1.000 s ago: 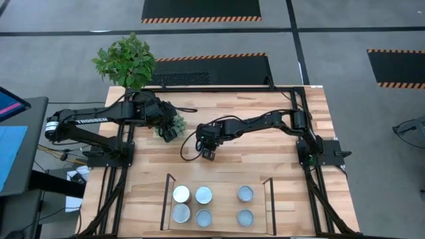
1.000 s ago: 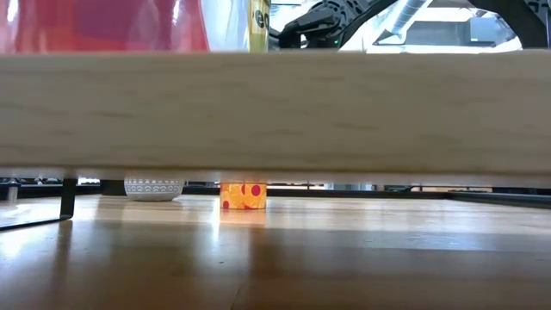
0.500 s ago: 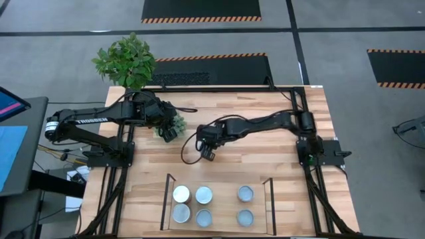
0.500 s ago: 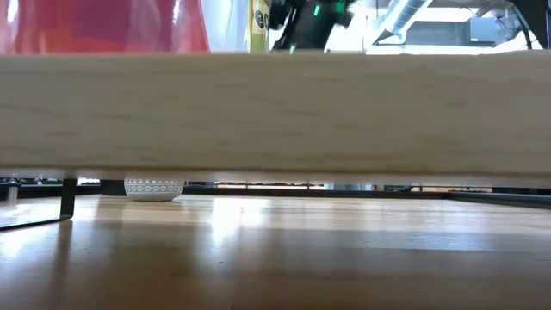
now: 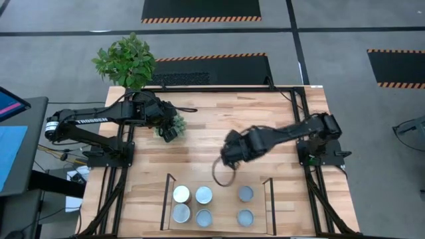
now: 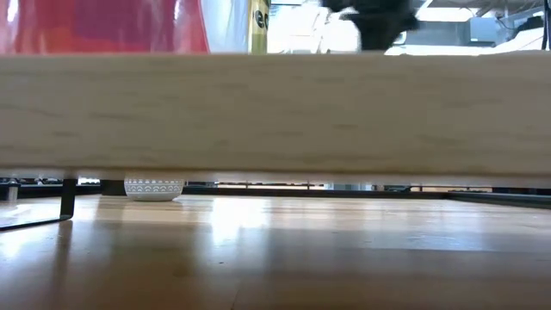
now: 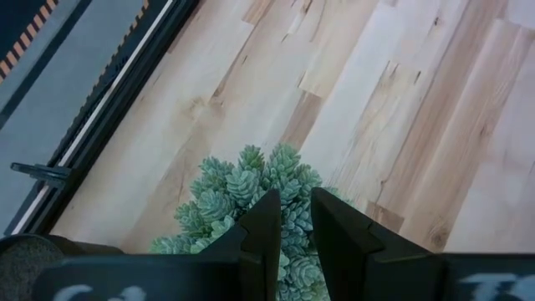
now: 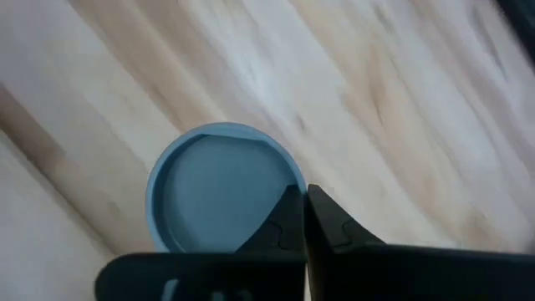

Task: Pick and place cans onto a shelf
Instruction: Put the canned pineapple on the shelf

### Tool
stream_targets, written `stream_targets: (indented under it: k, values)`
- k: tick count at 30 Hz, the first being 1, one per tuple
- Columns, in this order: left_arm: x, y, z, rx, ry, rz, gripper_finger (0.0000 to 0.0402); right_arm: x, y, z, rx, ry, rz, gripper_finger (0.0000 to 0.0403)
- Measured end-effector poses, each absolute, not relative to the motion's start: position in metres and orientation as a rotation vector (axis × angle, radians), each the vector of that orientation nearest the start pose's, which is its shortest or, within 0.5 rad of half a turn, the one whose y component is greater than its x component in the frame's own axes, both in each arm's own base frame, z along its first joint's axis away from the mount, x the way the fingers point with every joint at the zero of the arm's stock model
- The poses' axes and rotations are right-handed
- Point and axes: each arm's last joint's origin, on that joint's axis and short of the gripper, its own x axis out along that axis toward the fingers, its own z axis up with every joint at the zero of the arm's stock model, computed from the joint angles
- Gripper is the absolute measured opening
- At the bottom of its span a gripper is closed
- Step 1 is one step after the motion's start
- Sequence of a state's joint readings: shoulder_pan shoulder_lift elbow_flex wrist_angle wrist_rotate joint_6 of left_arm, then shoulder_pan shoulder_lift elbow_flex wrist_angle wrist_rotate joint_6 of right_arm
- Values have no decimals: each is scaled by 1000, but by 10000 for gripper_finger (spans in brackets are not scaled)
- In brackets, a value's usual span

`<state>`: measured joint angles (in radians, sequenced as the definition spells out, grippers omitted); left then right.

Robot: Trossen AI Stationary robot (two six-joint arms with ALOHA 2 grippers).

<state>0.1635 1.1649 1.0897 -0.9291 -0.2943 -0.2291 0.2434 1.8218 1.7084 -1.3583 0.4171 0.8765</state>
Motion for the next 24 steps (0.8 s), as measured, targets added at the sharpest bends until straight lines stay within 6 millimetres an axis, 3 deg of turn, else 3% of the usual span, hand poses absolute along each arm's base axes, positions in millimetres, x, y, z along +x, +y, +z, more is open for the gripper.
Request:
stream_targets:
  k: [5, 10, 13, 24]
  values:
    - [212, 43, 307, -139, 956, 531, 59, 315, 102, 289, 201, 1318, -824, 3]
    - [212, 43, 307, -140, 952, 532, 59, 307, 127, 276, 156, 1400, -746, 3]
    - [212, 43, 307, -140, 952, 532, 59, 301, 134, 269, 171, 1496, -702, 3]
    - [212, 43, 307, -140, 952, 532, 59, 301, 142, 266, 165, 1538, -585, 3]
